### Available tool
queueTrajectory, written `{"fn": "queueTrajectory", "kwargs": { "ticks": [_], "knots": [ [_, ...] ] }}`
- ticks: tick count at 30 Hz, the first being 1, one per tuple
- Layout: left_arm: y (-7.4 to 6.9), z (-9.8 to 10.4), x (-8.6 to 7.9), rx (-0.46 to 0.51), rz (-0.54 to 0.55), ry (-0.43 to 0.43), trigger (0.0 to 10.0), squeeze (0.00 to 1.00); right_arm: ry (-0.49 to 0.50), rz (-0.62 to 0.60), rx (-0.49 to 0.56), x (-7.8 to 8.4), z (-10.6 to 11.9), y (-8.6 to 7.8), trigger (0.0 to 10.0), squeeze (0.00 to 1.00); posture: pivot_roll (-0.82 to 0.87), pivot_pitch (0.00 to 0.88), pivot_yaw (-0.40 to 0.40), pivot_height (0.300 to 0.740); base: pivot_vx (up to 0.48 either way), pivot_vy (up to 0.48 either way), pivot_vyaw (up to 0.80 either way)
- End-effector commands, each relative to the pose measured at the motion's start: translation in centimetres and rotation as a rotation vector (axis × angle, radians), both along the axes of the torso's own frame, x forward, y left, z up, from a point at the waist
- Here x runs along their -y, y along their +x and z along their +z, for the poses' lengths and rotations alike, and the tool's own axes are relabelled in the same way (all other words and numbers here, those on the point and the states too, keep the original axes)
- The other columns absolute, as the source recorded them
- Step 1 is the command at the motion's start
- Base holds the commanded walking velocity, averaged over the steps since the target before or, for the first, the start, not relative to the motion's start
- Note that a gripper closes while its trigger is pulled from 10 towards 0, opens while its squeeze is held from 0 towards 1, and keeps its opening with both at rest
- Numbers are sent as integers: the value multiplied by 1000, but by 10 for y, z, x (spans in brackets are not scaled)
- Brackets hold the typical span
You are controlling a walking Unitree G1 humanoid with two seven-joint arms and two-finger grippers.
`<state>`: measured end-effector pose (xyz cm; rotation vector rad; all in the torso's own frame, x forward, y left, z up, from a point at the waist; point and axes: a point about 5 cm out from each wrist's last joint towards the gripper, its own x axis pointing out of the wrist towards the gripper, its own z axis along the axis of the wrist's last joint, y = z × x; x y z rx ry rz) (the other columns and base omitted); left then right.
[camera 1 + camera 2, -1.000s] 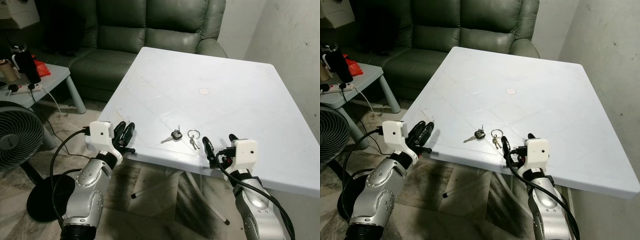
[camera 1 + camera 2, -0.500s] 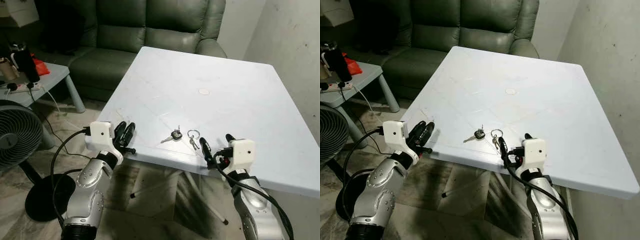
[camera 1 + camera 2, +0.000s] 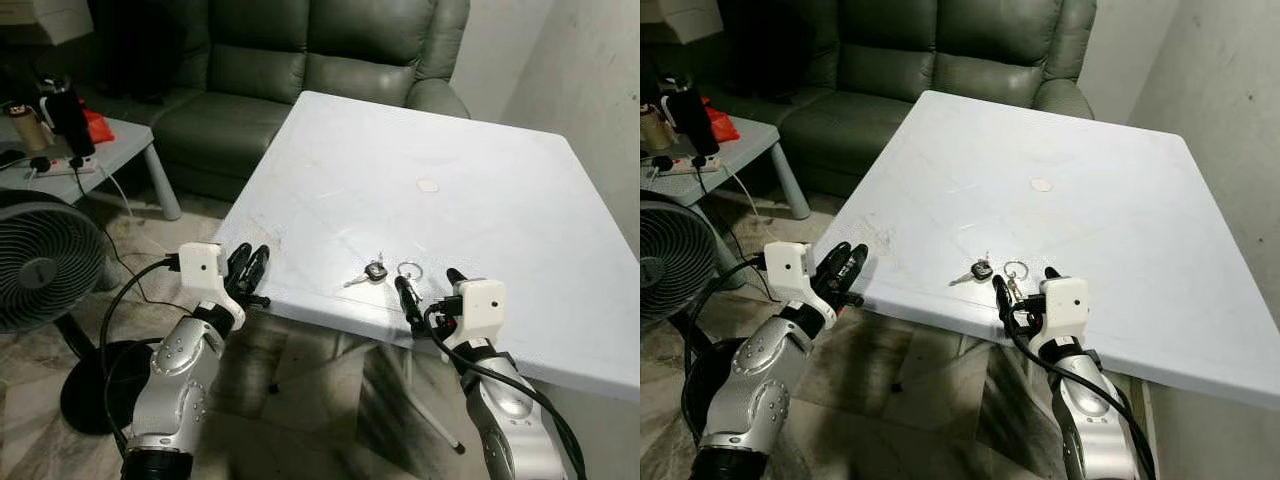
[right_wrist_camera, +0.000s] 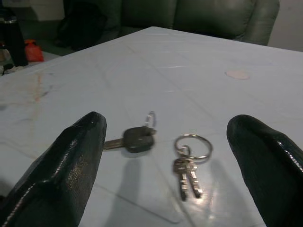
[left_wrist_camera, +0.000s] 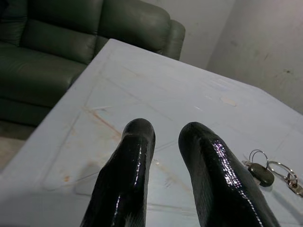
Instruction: Hang keys on a hook
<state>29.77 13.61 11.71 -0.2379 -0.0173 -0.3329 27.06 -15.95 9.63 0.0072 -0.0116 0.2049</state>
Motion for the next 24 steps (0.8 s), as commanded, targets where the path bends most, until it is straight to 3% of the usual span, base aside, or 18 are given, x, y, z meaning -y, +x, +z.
{"fn": "queueTrajectory", "kwargs": {
  "ticks": [1, 18, 24],
  "knots": [
    [0, 2, 2, 1, -11, 11, 10000, 0, -3, -2, 7, 1, 2, 0, 10000, 0, -59, 0, -54, 740, 0, 266, 0],
    [-1, 1, 4, -3, -8, 8, 10000, 0, -4, 0, 3, 2, 1, -2, 10000, 0, -58, 0, -59, 740, 0, 455, 0],
    [0, 1, 3, -5, 13, 1, 10000, 0, -6, 0, 1, 2, 1, -2, 10000, 0, -60, 0, -61, 740, 0, 0, 0]
  ]
}}
